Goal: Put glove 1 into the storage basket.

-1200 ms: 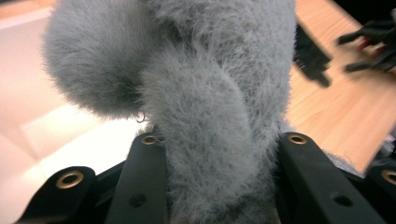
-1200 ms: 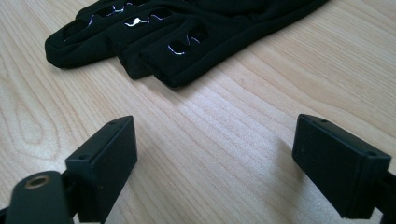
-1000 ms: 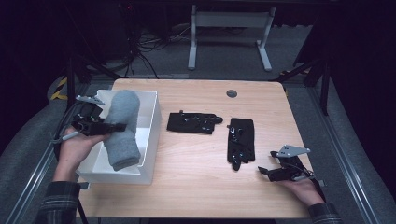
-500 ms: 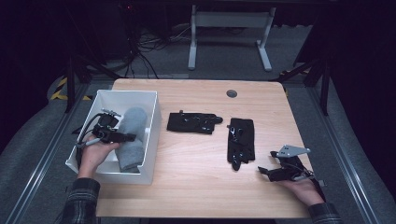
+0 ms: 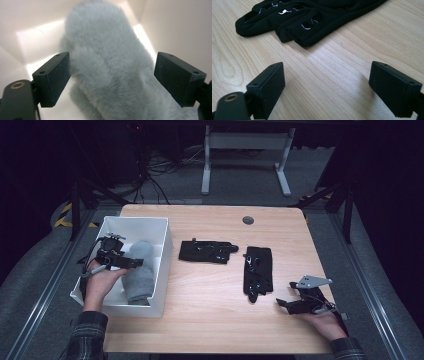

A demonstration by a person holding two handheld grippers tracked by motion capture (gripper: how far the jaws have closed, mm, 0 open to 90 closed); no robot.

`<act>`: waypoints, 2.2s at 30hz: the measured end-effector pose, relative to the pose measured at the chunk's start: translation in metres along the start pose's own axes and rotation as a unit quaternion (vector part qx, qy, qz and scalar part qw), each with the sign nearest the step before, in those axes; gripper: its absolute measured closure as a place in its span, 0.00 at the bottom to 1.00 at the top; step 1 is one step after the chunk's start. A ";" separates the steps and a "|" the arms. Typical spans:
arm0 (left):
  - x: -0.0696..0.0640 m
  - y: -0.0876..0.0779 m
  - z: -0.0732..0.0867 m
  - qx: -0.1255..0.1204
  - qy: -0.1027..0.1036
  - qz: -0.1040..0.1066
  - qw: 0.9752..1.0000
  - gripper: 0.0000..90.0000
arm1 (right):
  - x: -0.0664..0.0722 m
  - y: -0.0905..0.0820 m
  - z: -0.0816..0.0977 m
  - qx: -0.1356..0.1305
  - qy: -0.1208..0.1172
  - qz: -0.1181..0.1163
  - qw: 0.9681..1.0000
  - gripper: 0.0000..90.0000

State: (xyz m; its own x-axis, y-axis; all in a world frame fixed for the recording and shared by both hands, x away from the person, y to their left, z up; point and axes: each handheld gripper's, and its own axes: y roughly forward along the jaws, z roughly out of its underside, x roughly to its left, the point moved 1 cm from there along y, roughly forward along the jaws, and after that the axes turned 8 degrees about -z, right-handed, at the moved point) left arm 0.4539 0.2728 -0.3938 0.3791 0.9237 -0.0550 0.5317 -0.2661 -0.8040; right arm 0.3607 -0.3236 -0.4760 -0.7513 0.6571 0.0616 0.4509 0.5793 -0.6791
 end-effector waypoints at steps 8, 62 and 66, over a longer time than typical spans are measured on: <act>-0.011 -0.025 -0.005 -0.030 0.011 0.009 0.999 0.24 | 0.000 0.000 0.000 0.000 0.000 0.000 1.000 0.15; -0.247 0.014 0.017 -0.066 0.185 0.158 0.968 0.21 | 0.000 -0.001 -0.001 0.005 0.003 0.001 1.000 0.16; -0.248 0.039 0.033 -0.052 0.197 0.145 0.968 0.18 | 0.000 -0.003 -0.006 0.019 0.002 0.003 1.000 0.22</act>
State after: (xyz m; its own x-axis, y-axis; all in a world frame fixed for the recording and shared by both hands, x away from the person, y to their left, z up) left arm 0.3561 0.0427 -0.4307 0.7726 0.6345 -0.0233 0.4254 -0.5446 -0.7228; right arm 0.3624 -0.3226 -0.4703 -0.7466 0.6625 0.0600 0.4371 0.5566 -0.7064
